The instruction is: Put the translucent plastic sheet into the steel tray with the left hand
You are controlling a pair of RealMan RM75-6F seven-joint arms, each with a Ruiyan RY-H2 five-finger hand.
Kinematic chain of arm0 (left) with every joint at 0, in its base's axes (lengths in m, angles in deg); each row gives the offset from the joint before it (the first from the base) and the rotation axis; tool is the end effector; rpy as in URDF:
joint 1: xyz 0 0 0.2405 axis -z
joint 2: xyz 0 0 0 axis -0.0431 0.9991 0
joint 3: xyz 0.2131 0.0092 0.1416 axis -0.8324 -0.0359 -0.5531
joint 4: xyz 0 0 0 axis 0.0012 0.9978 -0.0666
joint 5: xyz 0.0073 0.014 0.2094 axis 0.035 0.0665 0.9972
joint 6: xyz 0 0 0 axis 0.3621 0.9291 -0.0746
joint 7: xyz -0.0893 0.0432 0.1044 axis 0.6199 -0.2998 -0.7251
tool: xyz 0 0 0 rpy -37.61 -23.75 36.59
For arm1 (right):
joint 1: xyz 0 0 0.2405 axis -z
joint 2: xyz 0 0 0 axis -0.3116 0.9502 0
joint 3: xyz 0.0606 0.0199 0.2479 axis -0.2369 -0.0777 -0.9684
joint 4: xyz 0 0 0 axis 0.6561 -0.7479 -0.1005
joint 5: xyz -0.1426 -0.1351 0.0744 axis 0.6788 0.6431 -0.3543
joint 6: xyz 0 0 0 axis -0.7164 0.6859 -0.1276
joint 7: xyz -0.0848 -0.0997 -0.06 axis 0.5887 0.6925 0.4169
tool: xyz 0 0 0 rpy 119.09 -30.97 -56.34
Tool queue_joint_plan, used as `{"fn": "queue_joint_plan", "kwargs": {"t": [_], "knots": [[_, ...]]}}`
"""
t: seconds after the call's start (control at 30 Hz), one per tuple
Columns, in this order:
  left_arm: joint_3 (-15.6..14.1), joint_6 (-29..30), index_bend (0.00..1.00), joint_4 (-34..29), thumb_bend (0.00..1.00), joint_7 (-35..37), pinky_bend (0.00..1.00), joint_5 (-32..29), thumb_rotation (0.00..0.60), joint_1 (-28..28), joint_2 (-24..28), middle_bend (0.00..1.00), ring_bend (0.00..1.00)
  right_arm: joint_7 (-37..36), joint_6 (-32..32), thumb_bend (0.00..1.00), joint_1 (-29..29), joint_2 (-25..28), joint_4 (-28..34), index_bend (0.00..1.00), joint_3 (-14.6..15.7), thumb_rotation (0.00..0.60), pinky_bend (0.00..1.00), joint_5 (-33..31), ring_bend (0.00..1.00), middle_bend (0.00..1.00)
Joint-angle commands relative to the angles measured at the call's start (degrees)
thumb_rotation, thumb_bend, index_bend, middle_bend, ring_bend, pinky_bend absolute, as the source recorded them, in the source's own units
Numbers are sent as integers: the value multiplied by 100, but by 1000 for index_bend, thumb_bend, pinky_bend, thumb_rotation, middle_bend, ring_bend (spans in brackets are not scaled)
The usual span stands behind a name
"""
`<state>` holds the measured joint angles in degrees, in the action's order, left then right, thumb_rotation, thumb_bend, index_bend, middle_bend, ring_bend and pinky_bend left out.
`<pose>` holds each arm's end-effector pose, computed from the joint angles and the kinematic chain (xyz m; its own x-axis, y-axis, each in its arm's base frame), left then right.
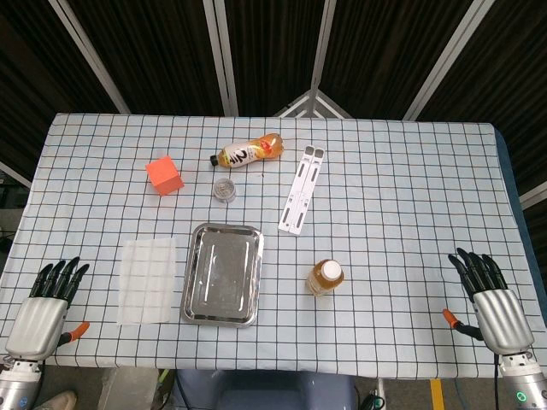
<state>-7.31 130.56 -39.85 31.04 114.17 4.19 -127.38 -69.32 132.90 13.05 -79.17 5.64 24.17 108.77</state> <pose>-0.2887 0.1419 0.1049 0.5304 0.0698 0.8449 0.8462 -0.1025 -0.5228 -0.3068 -0.1698 0.1502 0.3742 -0.0319 0.9268 -0.9173 -0.1594 0.3648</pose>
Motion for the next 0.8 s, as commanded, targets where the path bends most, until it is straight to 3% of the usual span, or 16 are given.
{"fn": "queue_joint_plan", "kwargs": {"t": [0.03, 0.4, 0.6, 0.8], "knots": [[-2, -9, 0, 1, 44, -1, 0, -2, 600, 3, 1, 0, 0, 2, -1, 290, -1, 0, 0, 0, -1, 600, 0, -1, 0, 0], [-100, -150, 4, 11, 46, -58, 0, 18, 600, 23, 33, 0, 0, 19, 3, 290, -6, -8, 7, 0, 0, 600, 0, 20, 0, 0], [-230, -379, 259, 9, 84, -265, 0, 18, 600, 57, 73, 0, 0, 21, -20, 291, -12, -13, 2, 0, -6, 600, 0, -8, 0, 0], [-398, -744, 334, 169, 97, -558, 0, 76, 600, 152, -21, 0, 0, 10, -11, 290, 0, -8, 8, 0, -1, 600, 0, -14, 0, 0]]}}
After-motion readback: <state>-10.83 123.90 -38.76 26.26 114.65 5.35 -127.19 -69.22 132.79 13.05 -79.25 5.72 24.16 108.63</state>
